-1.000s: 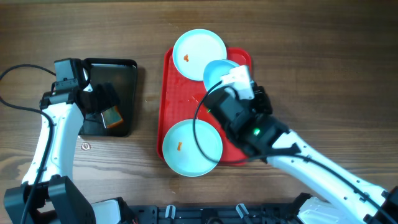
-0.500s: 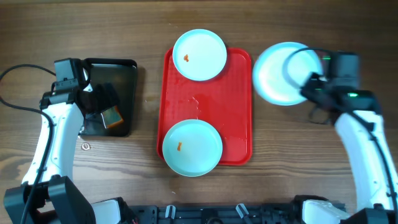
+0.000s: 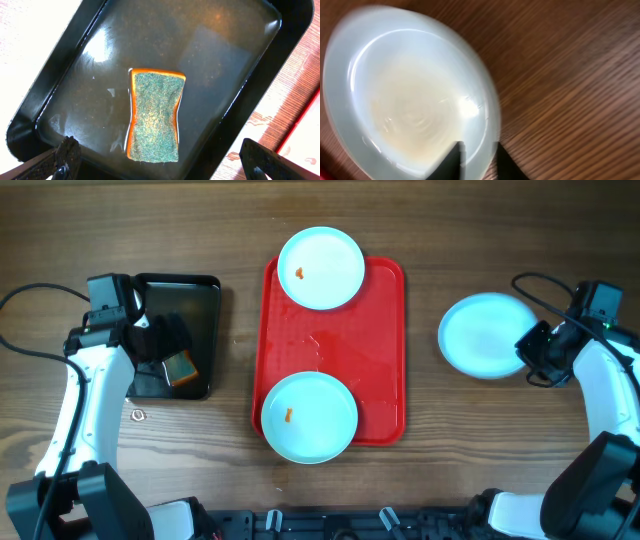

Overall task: Clean dirty plates on tray and stack at the side
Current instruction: 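Lift the middle plate with the right gripper and place it right of tray, then move the right gripper to the rim of the bottom plate, then grasp the sponge in the basin with the left gripper and wet it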

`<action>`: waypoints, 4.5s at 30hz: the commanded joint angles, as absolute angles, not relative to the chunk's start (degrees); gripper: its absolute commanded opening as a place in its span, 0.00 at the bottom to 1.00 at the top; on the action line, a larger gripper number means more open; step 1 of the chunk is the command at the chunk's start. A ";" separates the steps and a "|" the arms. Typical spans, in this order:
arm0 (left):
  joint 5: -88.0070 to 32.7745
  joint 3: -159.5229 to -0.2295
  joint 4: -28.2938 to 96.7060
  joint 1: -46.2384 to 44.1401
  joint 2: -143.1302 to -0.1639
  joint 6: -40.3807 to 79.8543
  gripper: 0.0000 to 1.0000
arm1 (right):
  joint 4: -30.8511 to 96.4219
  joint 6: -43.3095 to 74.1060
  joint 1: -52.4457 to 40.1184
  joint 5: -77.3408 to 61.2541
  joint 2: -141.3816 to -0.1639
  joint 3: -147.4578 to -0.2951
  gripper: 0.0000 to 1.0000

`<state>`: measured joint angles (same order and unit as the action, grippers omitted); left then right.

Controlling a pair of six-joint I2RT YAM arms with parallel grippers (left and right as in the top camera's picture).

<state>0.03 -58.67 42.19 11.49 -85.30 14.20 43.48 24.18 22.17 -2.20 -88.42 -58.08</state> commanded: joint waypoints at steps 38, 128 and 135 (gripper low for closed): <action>-0.60 -58.76 42.19 11.79 -85.19 13.89 1.00 | 34.13 22.06 -33.65 -15.00 -93.93 -49.17 0.12; -5.69 -56.95 35.09 11.57 -94.56 11.99 0.58 | 28.36 18.24 -30.83 -12.10 -80.16 -49.82 0.56; -5.74 -51.68 27.35 10.61 -103.13 11.97 0.30 | 28.38 18.26 -30.83 -12.19 -80.16 -49.82 0.55</action>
